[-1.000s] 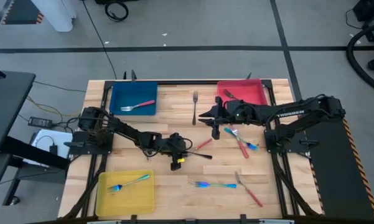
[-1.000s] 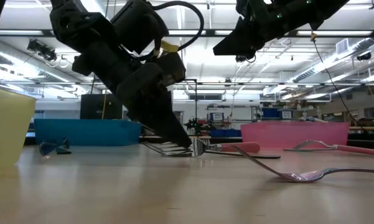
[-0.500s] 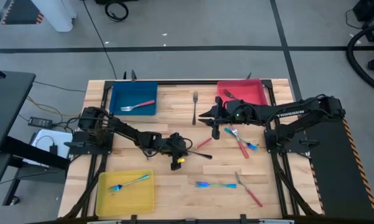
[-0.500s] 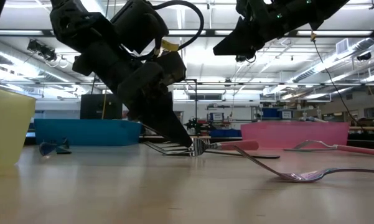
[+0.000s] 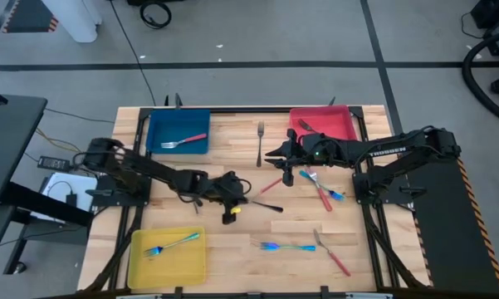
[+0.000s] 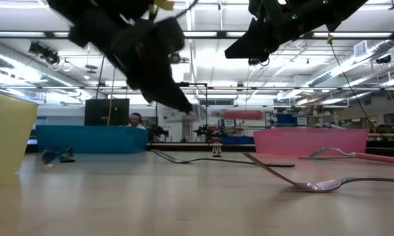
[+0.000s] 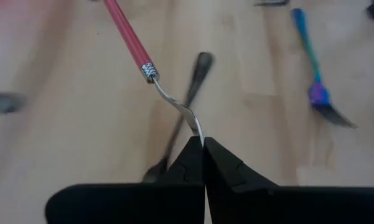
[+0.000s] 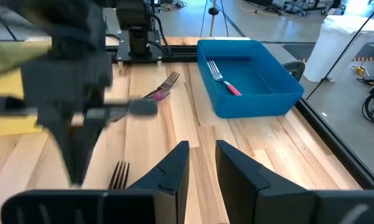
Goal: Sort silverware by color (type)
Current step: Put the red fork into the blue bin
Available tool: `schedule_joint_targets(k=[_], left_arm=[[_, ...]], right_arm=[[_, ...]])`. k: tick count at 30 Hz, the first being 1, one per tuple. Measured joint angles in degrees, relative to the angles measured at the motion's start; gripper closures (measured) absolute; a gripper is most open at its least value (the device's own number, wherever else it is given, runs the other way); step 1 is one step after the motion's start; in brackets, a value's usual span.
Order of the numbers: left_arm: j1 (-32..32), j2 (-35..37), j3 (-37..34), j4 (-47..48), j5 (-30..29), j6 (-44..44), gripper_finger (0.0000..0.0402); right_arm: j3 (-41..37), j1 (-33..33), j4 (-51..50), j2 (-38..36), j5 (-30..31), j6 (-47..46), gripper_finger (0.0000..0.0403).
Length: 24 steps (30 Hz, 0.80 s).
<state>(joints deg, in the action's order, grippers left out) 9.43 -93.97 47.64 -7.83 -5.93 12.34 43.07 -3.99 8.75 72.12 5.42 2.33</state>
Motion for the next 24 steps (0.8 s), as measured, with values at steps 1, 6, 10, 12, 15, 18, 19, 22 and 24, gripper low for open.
schedule_joint_targets(k=[1, 6, 10, 12, 15, 18, 19, 22, 24], left_arm=[[0.0, 1.7, 0.0, 2.3, -1.4, -0.8, 0.0401], [-1.6, 11.3, 0.0, 14.5, -7.9, -2.5, 0.0401], [-4.0, 18.1, 0.0, 23.0, -8.6, -1.0, 0.0401], [-5.3, 21.2, 0.0, 28.5, -9.1, -0.6, 0.0401], [-7.8, 25.3, 0.0, 36.1, -10.7, 0.8, 0.0401], [-10.5, 29.0, 0.0, 42.9, -11.6, 2.7, 0.0401], [-11.4, 30.4, 0.0, 44.9, -11.6, 3.2, 0.0401], [-14.1, 33.8, 0.0, 49.4, -11.5, 3.9, 0.0401], [-16.2, 35.8, 0.0, 52.5, -11.5, 4.0, 0.0401]], right_arm=[[0.0, 0.0, 0.0, 0.0, 0.0, 0.0, 0.0315], [0.0, 0.0, -0.2, 0.0, 0.0, 0.0, 0.0315], [0.0, 0.0, -0.2, 0.0, 0.0, 0.0, 0.0315], [0.0, 0.0, -0.2, 0.0, -0.1, 0.0, 0.0315], [0.0, 0.0, -0.2, 0.0, -0.1, 0.0, 0.0315], [0.0, 0.0, -0.4, 0.0, -0.1, 0.0, 0.0315], [0.0, 0.0, -0.5, 0.0, -0.1, 0.0, 0.0315], [0.0, 0.0, -0.7, 0.0, -0.1, 0.0, 0.0315], [0.0, 0.0, -0.7, 0.0, -0.1, 0.0, 0.0315]])
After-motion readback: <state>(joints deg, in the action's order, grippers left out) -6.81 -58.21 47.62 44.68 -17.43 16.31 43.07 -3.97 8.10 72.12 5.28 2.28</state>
